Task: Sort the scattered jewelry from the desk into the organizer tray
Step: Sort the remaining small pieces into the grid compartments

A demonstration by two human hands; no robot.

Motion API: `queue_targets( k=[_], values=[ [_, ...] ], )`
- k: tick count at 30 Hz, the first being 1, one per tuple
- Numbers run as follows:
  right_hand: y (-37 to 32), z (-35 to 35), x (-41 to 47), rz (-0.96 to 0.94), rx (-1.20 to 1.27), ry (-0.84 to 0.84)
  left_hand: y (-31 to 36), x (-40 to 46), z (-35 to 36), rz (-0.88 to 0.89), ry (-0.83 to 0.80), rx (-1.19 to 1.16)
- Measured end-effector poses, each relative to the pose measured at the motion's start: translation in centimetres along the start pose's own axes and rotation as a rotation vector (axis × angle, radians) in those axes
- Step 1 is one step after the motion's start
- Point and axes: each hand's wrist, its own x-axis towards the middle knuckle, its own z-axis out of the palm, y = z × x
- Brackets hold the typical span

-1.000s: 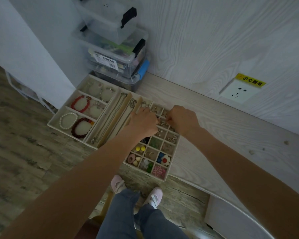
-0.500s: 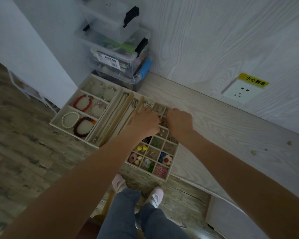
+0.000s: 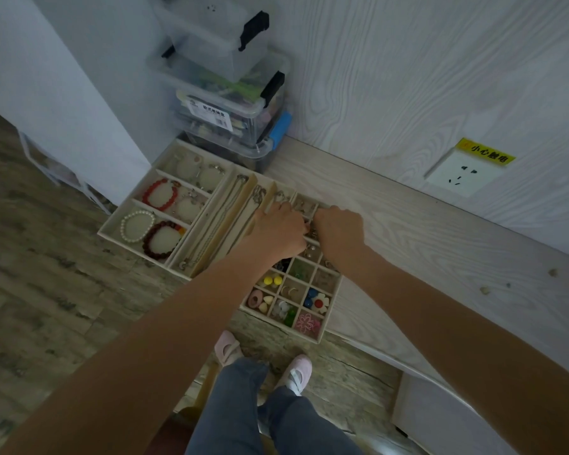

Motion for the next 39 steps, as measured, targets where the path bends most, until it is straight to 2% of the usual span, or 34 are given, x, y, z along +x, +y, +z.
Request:
queue_targets(
  k=[11, 19, 25, 31, 35, 39],
  values=[
    [0.6, -0.2, 0.4, -0.022, -0.011, 0.004, -0.1, 0.0, 0.1, 0.005, -0.005, 0.005],
    [1.1, -1.3, 1.6, -0.045, -0.04, -0.136, 0.1, -0.2, -0.1, 0.004, 0.003, -0.002],
    [1.2, -1.5, 1.9, -0.069, -0.024, -0.133, 0.0, -0.2, -0.2, 0.008, -0.002, -0.01],
    [1.5, -1.3, 1.7, -0.037, 0.108, -0.159, -0.1, -0.1, -0.1, 0.007, 0.001, 0.005],
    [2.4, -1.0, 2.0, 0.021, 0.311, -0.227, 0.1, 0.0, 0.0, 0.0, 0.005, 0.004],
    [2.6, -0.8, 2.1, 0.003, 0.306, -0.233, 0.1, 0.0, 0.0, -0.004, 0.01, 0.0]
  ],
)
